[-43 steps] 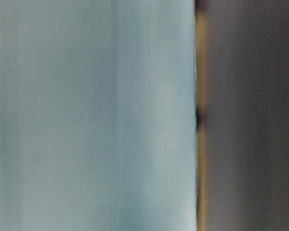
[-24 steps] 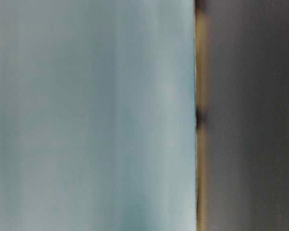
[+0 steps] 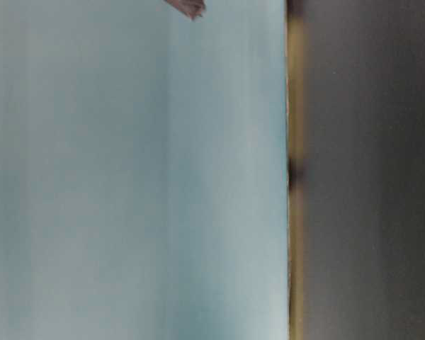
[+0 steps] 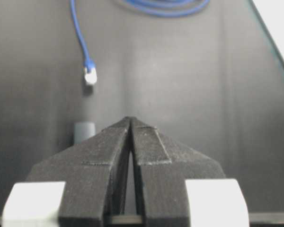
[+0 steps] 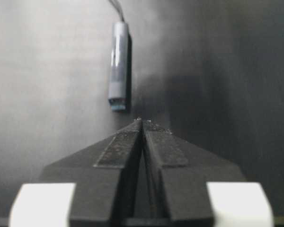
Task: Insert the LAN cable into the hub.
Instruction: 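Move left gripper to the grey Anker hub and right gripper to the blue cable plug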
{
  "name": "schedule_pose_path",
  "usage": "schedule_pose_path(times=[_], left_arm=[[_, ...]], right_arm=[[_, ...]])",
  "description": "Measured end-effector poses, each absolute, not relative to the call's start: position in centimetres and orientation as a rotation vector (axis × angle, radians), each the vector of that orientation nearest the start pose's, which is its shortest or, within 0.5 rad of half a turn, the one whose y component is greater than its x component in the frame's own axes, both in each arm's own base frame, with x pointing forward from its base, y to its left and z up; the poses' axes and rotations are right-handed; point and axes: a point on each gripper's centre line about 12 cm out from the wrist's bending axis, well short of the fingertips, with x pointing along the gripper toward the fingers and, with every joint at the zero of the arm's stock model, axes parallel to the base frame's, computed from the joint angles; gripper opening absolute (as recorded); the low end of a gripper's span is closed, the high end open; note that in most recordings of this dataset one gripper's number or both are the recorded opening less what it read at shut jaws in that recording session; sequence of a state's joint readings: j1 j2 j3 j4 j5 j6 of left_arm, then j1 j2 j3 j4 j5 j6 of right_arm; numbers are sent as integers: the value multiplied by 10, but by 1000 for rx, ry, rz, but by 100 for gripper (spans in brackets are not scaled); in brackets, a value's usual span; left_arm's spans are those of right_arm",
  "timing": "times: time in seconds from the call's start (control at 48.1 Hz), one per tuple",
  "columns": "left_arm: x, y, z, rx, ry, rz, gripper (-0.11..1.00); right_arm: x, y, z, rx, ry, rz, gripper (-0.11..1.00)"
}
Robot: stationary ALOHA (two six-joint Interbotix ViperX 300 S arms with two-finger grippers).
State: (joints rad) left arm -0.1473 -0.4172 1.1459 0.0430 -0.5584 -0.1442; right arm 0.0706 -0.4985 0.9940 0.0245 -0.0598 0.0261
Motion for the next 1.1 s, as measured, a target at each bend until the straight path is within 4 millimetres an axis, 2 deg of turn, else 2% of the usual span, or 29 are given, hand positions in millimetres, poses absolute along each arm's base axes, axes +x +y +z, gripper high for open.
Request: schedule_pose_path(times=[0.083, 0.229, 0.27, 0.312, 0.395, 0.519, 0.748, 0.893, 1.101], left_arm=[[270, -42, 194, -130, 165, -159, 24], [274, -43, 169, -148, 233, -151, 67], [276, -42, 163, -147, 251, -148, 77], [278, -41, 155, -146, 270, -140, 82], [283, -31, 142, -151, 303, -100, 78], [290, -23, 126, -159, 339, -67, 79], [306, -25, 100, -157, 387, -67, 82], [318, -33, 86, -152, 418, -87, 82], [325, -37, 73, -145, 446, -96, 77]], right_arm=[[282, 20, 222, 33, 460, 56, 20], [285, 20, 223, 48, 462, 54, 49], [285, 21, 223, 56, 464, 54, 59], [285, 22, 221, 66, 472, 54, 66], [284, 27, 219, 79, 486, 67, 73], [284, 35, 218, 103, 504, 86, 73], [286, 35, 216, 120, 517, 80, 73], [287, 36, 215, 121, 520, 81, 73], [287, 36, 215, 122, 523, 80, 73]])
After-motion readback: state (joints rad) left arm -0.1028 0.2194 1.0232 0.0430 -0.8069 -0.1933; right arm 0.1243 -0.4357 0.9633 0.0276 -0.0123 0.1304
